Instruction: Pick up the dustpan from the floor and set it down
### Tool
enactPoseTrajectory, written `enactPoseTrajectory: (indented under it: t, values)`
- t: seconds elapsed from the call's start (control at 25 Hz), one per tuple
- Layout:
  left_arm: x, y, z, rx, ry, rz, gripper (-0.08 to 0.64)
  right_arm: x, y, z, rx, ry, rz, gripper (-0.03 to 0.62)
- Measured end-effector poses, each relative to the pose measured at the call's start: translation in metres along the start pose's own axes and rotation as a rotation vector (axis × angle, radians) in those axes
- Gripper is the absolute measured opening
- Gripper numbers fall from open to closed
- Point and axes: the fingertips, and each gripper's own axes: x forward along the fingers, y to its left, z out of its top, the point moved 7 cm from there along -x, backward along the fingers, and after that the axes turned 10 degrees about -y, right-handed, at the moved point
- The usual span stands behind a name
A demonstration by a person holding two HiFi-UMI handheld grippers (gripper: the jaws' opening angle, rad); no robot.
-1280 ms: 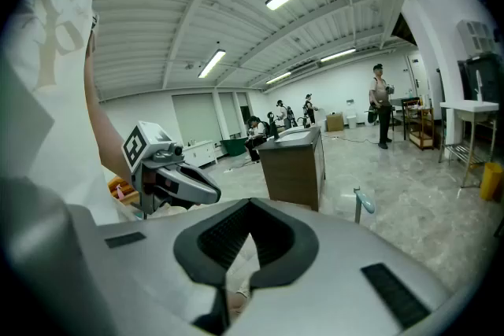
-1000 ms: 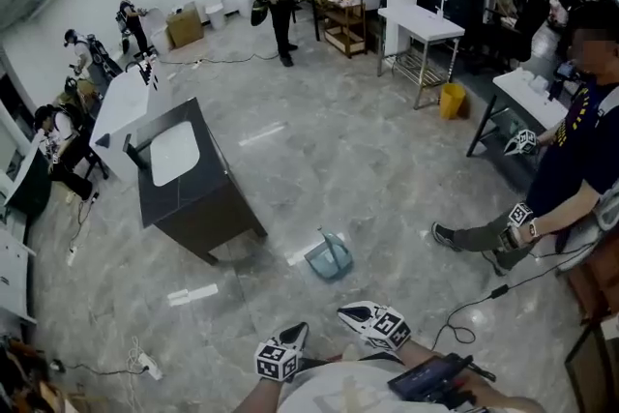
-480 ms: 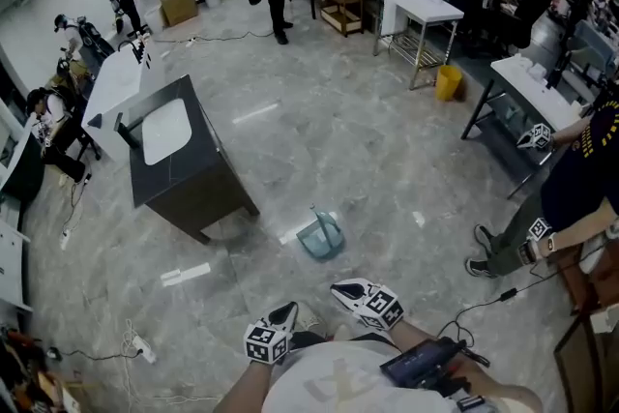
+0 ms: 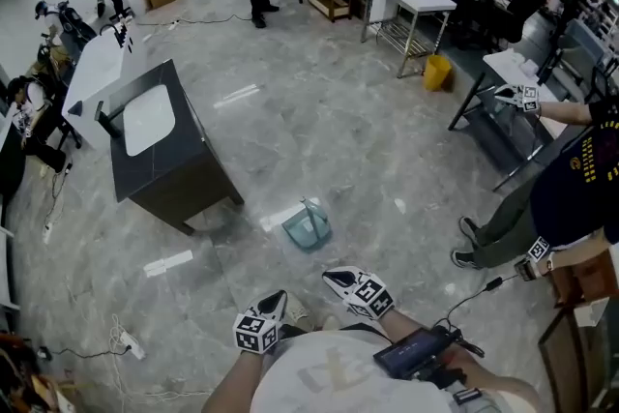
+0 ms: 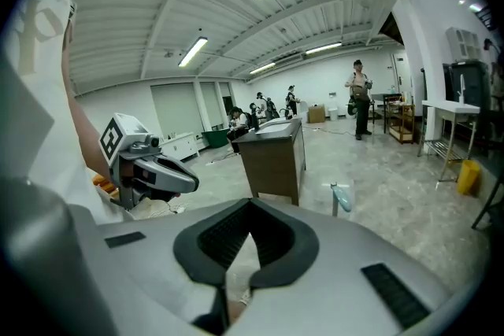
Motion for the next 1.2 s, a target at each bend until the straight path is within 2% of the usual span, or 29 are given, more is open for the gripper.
enactPoseTrajectory:
  t: [0.2, 0.72, 1.2]
  values:
    - [0.013, 0.021, 0.011, -0.011, -0.005, -0.012, 0.011, 0.010, -0.018, 0.009, 0.017, 0.001, -0.061, 0.015]
    - [0.045, 0.079, 0.042, -0.014, -0.014, -0.074, 0.011, 0.051, -0.043, 0.032, 0.014, 0.024, -0.114, 0.015]
    - [0.051, 0.105, 0.063, -0.007, -0.033, -0.120, 0.011, 0.061, -0.059, 0.053, 0.015, 0.053, -0.217, 0.015]
